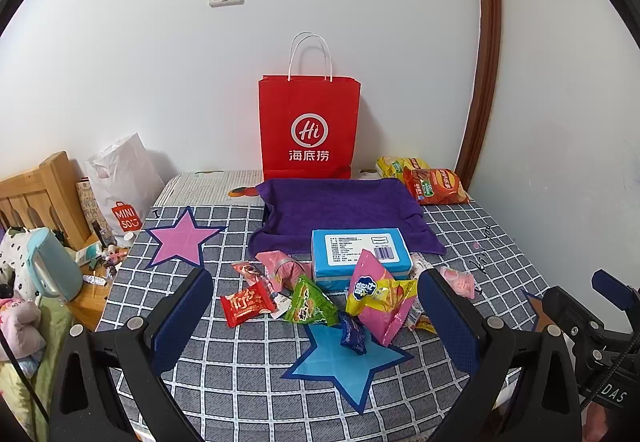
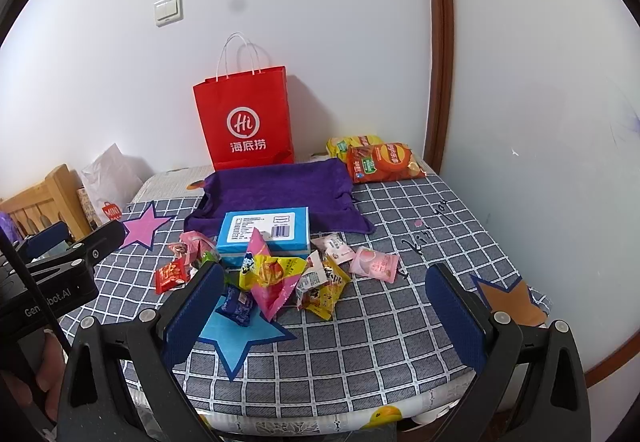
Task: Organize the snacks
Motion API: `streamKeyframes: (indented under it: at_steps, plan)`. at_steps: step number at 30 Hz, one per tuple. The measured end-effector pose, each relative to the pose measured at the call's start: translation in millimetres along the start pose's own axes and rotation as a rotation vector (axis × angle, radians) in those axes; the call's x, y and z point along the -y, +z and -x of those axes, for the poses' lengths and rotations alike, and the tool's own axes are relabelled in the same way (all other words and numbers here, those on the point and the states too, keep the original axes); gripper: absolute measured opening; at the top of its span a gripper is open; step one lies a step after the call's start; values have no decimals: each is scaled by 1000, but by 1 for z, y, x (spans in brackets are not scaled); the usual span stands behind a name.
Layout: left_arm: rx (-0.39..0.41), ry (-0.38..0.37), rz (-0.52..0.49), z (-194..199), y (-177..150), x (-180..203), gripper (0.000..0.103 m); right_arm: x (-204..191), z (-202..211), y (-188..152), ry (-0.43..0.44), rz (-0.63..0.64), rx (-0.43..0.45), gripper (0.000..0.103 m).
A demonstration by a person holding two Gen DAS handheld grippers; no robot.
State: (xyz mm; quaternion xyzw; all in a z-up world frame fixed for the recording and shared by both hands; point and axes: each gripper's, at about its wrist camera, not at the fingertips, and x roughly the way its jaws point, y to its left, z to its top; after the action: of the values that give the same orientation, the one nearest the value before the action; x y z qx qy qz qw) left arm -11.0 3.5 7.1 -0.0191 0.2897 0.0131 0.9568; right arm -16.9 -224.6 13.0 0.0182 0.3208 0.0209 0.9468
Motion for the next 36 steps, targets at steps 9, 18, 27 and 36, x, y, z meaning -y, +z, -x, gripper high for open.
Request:
streamKeyframes:
  at_steps: [9,18,27,36]
  plan:
    - [0,0,2,0,0,-1,102,-1,0,0,-1,3,-1,100]
    - [-1,0,4,-1,-2,-1,102,-3,0,0,3,9,4,100]
    - [1,-1,5,-3,-4,-3,102,-5,0,0,12,18,14,100]
    - [1,-5,-11,-12,-1,-3,102,-2,-8,0,25,20,16,100]
